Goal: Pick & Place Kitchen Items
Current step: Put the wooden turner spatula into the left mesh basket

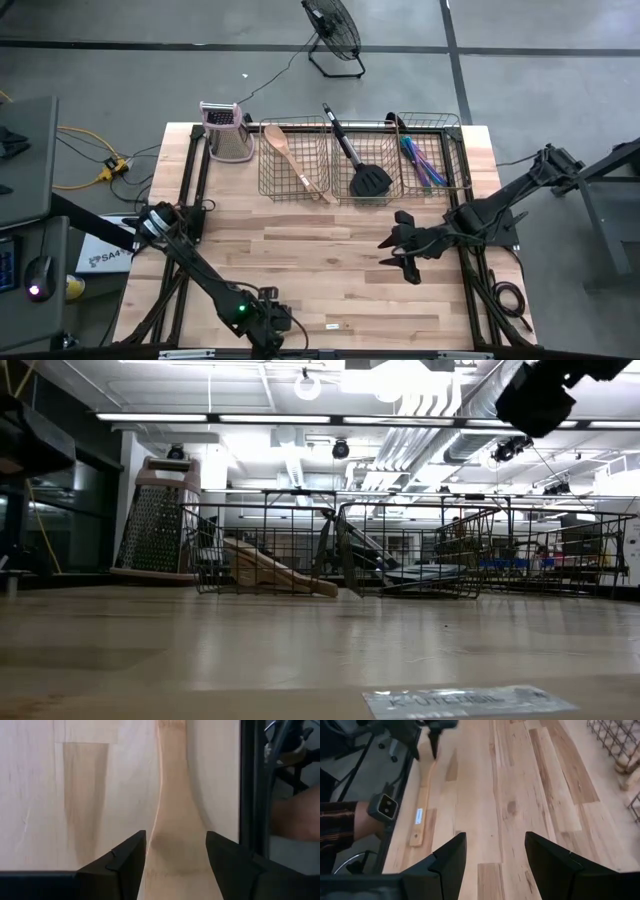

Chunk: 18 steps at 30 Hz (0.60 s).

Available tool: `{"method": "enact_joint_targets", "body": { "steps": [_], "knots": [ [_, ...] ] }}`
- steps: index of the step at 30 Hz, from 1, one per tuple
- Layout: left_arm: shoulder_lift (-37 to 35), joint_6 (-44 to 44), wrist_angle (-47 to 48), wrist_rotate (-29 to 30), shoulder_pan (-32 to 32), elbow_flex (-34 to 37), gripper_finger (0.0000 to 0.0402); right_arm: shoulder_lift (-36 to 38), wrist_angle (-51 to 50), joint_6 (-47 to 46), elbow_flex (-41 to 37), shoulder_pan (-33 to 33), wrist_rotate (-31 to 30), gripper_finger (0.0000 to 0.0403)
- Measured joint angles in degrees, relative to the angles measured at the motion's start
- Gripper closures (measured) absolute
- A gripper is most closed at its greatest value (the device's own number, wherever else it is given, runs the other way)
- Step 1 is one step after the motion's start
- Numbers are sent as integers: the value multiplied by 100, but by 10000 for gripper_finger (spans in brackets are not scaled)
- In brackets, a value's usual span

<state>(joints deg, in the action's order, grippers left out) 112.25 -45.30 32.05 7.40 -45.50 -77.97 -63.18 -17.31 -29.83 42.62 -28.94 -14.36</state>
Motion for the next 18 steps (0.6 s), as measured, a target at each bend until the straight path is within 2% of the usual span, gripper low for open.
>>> {"method": "enact_joint_targets", "body": {
  "steps": [5, 8, 12, 16, 18],
  "knots": [
    [0, -4, 112, -9, 7, -59, 202, 0, -6, -93, -64, -27, 4, 208],
    [-2, -2, 90, -203, 11, -220, 225, 0, 1, -102, -64, -77, -3, 208],
    [-2, -4, 124, -506, 7, -396, 290, 0, 1, -102, -64, -149, -29, 208],
    [-4, -53, 67, -1023, 7, -463, 379, 0, 1, -128, -64, -149, -33, 208],
    [24, -127, 90, -1108, 9, -461, 392, 0, 2, -146, -64, -149, -40, 208]
  ]
}}
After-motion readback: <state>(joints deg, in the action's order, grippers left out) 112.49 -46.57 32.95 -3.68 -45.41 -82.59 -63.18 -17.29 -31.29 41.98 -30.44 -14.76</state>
